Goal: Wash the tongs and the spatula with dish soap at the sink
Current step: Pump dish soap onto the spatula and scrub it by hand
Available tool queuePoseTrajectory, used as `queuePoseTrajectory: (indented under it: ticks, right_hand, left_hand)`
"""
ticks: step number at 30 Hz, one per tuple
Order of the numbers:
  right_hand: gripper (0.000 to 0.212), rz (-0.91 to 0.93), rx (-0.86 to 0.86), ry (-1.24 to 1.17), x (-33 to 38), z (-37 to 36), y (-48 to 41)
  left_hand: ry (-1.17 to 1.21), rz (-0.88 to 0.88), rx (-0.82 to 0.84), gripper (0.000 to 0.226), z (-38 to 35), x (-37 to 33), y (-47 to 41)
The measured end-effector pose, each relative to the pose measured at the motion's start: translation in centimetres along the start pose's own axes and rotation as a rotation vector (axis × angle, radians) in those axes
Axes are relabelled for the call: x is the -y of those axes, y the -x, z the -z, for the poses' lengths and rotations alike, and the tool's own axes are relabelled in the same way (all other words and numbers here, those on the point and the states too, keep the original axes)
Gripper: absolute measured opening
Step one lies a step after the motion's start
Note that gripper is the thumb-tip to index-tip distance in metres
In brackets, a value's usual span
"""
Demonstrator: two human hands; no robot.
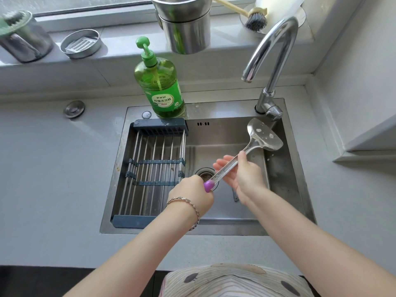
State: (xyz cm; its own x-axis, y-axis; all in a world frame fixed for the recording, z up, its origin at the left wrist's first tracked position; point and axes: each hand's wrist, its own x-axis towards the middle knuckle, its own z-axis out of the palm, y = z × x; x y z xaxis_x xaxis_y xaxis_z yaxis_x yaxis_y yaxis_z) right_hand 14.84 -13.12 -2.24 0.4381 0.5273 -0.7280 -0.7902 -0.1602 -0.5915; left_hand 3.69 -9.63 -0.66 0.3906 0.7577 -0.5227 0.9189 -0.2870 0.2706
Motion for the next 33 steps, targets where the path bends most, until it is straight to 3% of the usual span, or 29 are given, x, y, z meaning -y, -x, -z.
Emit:
queuePoseTrajectory:
  ticks: [5, 10, 13, 15, 16, 19, 21, 23, 24, 25, 27, 28, 29, 31, 33]
  right_hand:
    - [0.044, 0.047, -0.052, -0.16, 1.6, -0.4, -1.1]
    - [0.02, 0.08, 0.191, 0.187, -3.1, -1.4, 1.4]
    - [0.025, 0.111, 0.296, 0.334, -3.0, -0.9, 0.6]
    - [0.031, 0.114, 0.356, 0.496, -2.1, -0.4, -0.3]
    - [0.034, 0.125, 0.406, 0.588, -1.6, -0.3, -0.5]
    - [0.034, 0.089, 0.626, 0.725, -0.6, -0.6, -0.2]
    - [0.031, 0.043, 0.698, 0.69, -0.4, -1.2, 0.3]
    - [0.027, 0.125, 0.642, 0.745, -0.6, -1.6, 0.8]
    - [0.027, 0.247, 0.598, 0.885, -1.0, -1.4, 1.1]
    - [0.027, 0.453, 0.543, 1.127, -1.5, -1.3, 1.3]
    - [0.029, 1.072, 0.333, 1.652, -3.1, -0.4, 0.8]
    - [0.032, 1.27, 0.259, 1.795, -3.5, 0.2, 0.6]
    - [0.036, 1.35, 0.183, 1.893, -3.5, 0.6, 0.3]
    - [0.046, 1.342, 0.071, 1.917, -2.7, 1.2, -0.6]
    - [0.059, 1.141, 0.018, 1.957, -1.1, 1.5, -0.5]
  left_hand:
    - [0.034, -0.029, -0.015, 0.039, -0.1, 0.0, 0.1]
    - [0.254, -0.043, -0.021, 0.031, -0.4, 0.1, -0.4]
    - [0.473, -0.036, 0.157, 0.009, -0.8, 0.6, -0.3]
    - [0.815, -0.029, 0.344, 0.035, -0.4, 0.8, -0.4]
    - [1.022, 0.0, 0.351, 0.041, 0.1, 0.8, -0.7]
    - [1.535, 0.088, 0.153, 0.032, 2.4, 0.7, -1.9]
    - [1.814, 0.125, 0.001, 0.042, 3.7, 0.9, -3.2]
    - [2.056, 0.251, -0.193, 0.04, 4.6, 1.1, -4.4]
    - [2.134, 0.311, -0.278, 0.039, 5.0, 1.2, -4.9]
    - [2.17, 0.366, -0.357, 0.039, 5.2, 1.3, -5.2]
    - [2.221, 0.417, -0.444, 0.038, 5.7, 1.5, -5.6]
    - [2.258, 0.423, -0.442, 0.038, 6.0, 1.5, -5.5]
    - [2.296, 0.418, -0.43, 0.038, 6.1, 1.7, -5.4]
    - [2.293, 0.406, -0.468, 0.039, 6.1, 2.2, -5.3]
    - [2.232, 0.453, -0.567, 0.04, 6.0, 2.6, -5.3]
